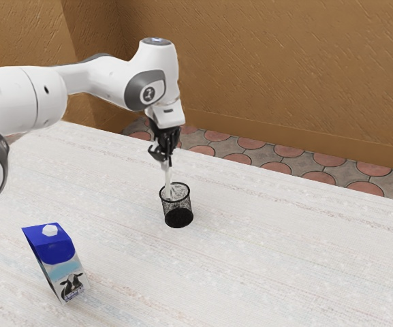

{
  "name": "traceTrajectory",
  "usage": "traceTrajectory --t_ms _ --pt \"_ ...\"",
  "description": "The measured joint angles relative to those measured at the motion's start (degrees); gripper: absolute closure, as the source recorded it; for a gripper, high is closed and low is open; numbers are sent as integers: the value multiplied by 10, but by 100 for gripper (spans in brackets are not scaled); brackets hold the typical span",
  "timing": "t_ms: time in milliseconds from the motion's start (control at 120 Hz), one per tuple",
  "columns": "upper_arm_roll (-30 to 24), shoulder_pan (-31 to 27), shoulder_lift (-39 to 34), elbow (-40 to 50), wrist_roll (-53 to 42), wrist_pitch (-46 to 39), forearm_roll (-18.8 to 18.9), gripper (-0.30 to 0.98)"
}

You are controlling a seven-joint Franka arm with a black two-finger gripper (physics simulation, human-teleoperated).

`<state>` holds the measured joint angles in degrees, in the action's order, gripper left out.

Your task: Take the marker out of the pen holder and place it to the left of the pen holder.

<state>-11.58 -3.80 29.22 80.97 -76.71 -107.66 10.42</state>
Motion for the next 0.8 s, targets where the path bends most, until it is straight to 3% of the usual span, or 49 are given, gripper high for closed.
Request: traceTrajectory --t_ms 292,433,617,725,800 --pt "-4 -22 -71 -7 -1 51 -4 79" --pt "55 -23 -62 -23 -14 46 12 78" --pt "71 -18 -25 8 -26 -64 182 78" --pt "74 -16 -11 41 -6 -121 334 78" --pt "100 -12 1 71 18 -146 415 78"
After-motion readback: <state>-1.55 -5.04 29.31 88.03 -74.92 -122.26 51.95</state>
